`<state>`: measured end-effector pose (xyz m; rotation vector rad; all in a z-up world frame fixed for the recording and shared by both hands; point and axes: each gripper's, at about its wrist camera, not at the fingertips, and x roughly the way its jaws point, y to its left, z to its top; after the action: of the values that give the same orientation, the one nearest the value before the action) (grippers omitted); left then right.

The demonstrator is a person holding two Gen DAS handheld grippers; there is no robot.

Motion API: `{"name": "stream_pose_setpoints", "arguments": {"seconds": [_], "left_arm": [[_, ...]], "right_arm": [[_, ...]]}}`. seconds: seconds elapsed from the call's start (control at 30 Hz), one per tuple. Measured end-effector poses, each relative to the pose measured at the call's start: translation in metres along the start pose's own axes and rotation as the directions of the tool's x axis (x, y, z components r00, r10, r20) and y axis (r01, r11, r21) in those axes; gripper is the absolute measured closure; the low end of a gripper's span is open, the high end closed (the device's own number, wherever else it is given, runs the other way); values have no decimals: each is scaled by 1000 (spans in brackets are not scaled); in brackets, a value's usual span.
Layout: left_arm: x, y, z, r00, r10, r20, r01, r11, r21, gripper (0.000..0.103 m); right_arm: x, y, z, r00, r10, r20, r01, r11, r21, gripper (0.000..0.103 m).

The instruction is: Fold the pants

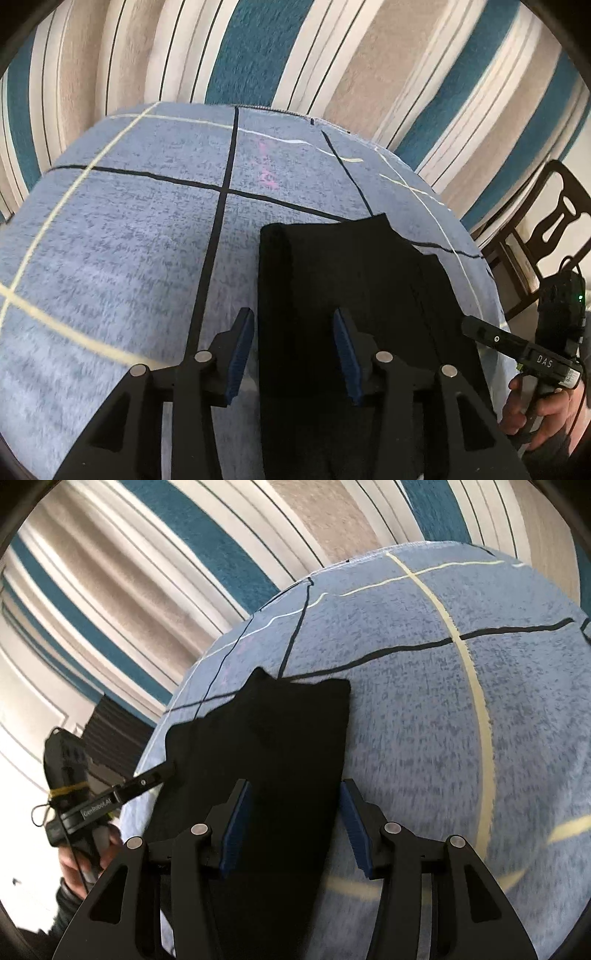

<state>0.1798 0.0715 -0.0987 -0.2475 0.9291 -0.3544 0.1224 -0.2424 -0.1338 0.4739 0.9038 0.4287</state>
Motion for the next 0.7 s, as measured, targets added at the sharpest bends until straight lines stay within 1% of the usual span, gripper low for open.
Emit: {"name": "stream_pose_setpoints", "arguments": {"seconds": [0.1,0.17,0.27,0.43,0.53,0.63,0.7], "left_arm": [[9,6,6,999,-40,-4,40,999,-29,48],[15,8,9,997,-75,-14,74,996,-42,47],[16,9,7,996,-92,-10,91,994,-56,46],[5,9,-15,991,-130,-15,128,989,-70,46],[-3,10,-31,989,-150,-13,148,985,-87,46],[-9,9,-40,987,-161,-9,159,983,-96,46],[-8,8,-40,987,-162,-13,160,983,-95,46]], "right_arm": [[5,-3,2,1000,29,-3,-29,999,31,53],[5,-1,0,999,35,-3,-35,999,27,53],[2,0,-8,998,61,-17,-61,998,21,53],[-11,2,-29,992,112,-56,-111,994,19,53],[-16,6,-40,991,115,-73,-116,993,2,53],[-14,9,-40,990,113,-81,-114,993,-5,51],[-10,9,-38,990,112,-83,-112,994,0,51]]}}
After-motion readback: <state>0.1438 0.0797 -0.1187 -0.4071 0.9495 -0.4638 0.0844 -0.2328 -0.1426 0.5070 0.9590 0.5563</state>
